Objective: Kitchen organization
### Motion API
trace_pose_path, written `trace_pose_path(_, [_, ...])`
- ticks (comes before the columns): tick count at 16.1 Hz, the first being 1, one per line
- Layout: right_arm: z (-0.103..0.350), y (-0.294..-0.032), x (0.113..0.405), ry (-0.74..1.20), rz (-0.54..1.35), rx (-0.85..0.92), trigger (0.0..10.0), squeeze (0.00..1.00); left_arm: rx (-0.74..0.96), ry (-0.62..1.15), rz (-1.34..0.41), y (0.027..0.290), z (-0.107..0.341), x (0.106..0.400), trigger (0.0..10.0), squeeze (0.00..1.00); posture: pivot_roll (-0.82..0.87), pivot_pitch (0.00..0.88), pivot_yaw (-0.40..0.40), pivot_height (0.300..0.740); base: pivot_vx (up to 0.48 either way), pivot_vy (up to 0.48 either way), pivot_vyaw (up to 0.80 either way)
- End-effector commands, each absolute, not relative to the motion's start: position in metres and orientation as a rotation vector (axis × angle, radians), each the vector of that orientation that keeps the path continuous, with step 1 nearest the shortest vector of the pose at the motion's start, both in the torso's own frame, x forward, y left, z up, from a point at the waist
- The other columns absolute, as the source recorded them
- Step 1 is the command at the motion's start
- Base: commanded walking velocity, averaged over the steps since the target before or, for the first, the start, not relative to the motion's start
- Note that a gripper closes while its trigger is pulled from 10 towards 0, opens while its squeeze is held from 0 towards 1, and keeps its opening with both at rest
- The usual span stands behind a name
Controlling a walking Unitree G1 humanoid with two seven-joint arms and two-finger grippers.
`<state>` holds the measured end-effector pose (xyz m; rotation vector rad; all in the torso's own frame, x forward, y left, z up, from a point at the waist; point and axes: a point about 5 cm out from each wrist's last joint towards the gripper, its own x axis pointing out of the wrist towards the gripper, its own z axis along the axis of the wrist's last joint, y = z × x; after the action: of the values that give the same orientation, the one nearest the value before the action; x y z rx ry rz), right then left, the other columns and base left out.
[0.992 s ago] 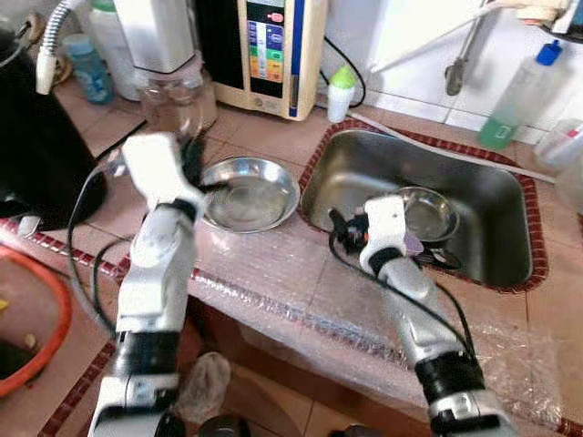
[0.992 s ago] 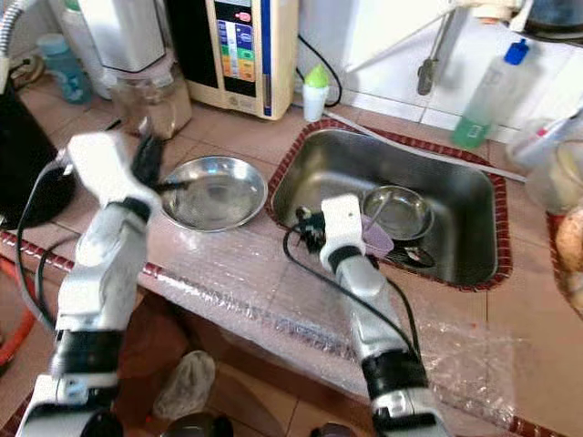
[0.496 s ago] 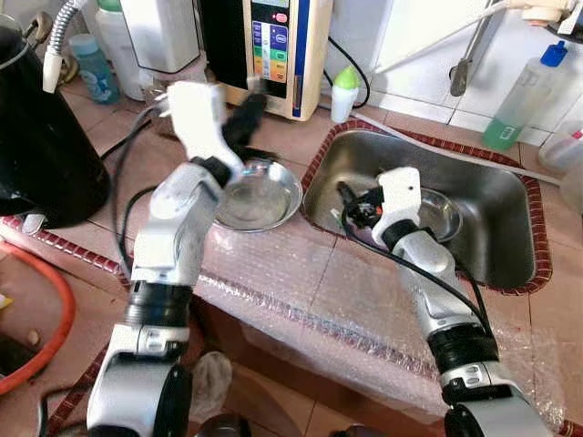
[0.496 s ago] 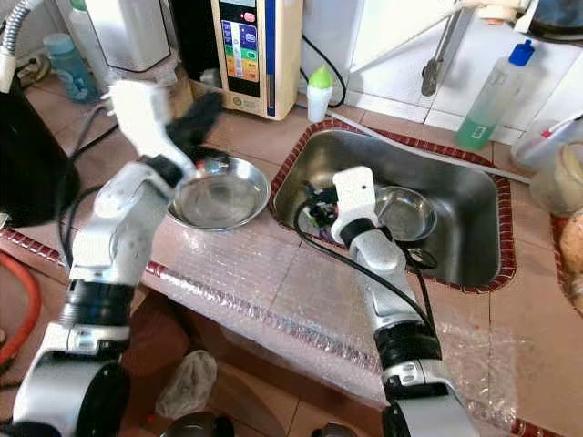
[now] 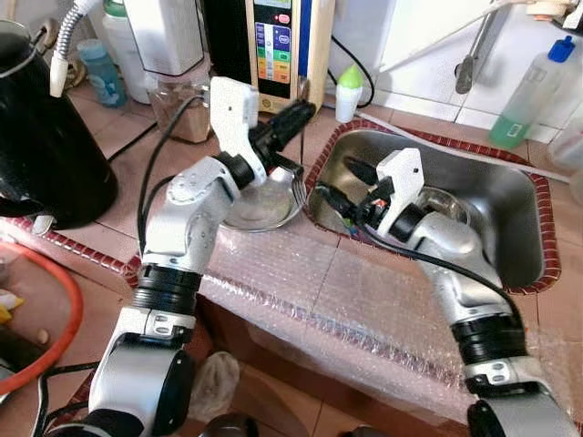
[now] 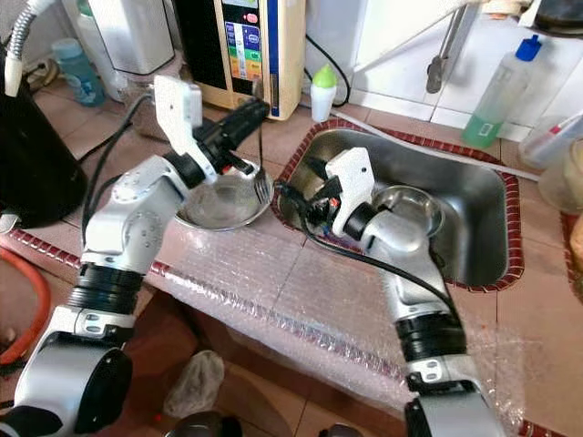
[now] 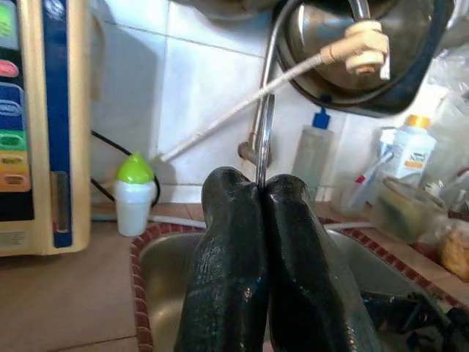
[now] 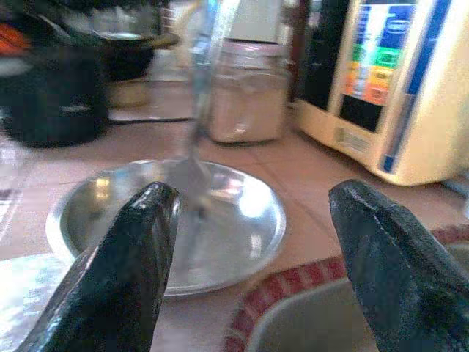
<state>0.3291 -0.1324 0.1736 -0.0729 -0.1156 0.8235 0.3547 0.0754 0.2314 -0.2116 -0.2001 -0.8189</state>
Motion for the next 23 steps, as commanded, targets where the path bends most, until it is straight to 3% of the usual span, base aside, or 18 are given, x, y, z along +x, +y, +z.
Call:
trace_pose_path(1, [0.174, -0.129, 0.323, -0.098, 0.901, -0.062, 10.0, 0.0, -0.186, -0.214, -0.843, 0.071, 0.237, 0.356, 0.0, 0.0, -0.04, 0.0, 0.077, 0.74, 0.0, 0.0, 0.0])
trace_pose_path(8, [0.175, -0.119, 0.322, -0.067, 0.966, 0.013, 10.0, 0.0, -0.206, -0.195, -0.903, 0.058, 0.229, 0.347, 0.0, 0.0, -0.04, 0.0, 0.08, 0.74, 0.0, 0.0, 0.0])
trace_pose_path(9, [0.171, -0.117, 0.33, -0.062, 0.912, 0.049, 0.0, 0.0, -0.21, -0.192, -0.911, 0.054, 0.227, 0.345, 0.0, 0.0, -0.04, 0.0, 0.08, 0.74, 0.0, 0.0, 0.0])
trace_pose_path(14, [0.17, -0.11, 0.339, -0.046, 0.923, 0.087, 0.0, 0.0, -0.22, -0.177, -0.92, 0.051, 0.222, 0.341, 0.0, 0.0, -0.03, 0.0, 0.077, 0.74, 0.0, 0.0, 0.0])
trace_pose_path(23, [0.167, -0.119, 0.344, -0.039, 0.887, 0.038, 0.0, 0.0, -0.204, -0.173, -0.913, 0.053, 0.22, 0.34, 0.0, 0.0, -0.04, 0.0, 0.072, 0.74, 0.0, 0.0, 0.0])
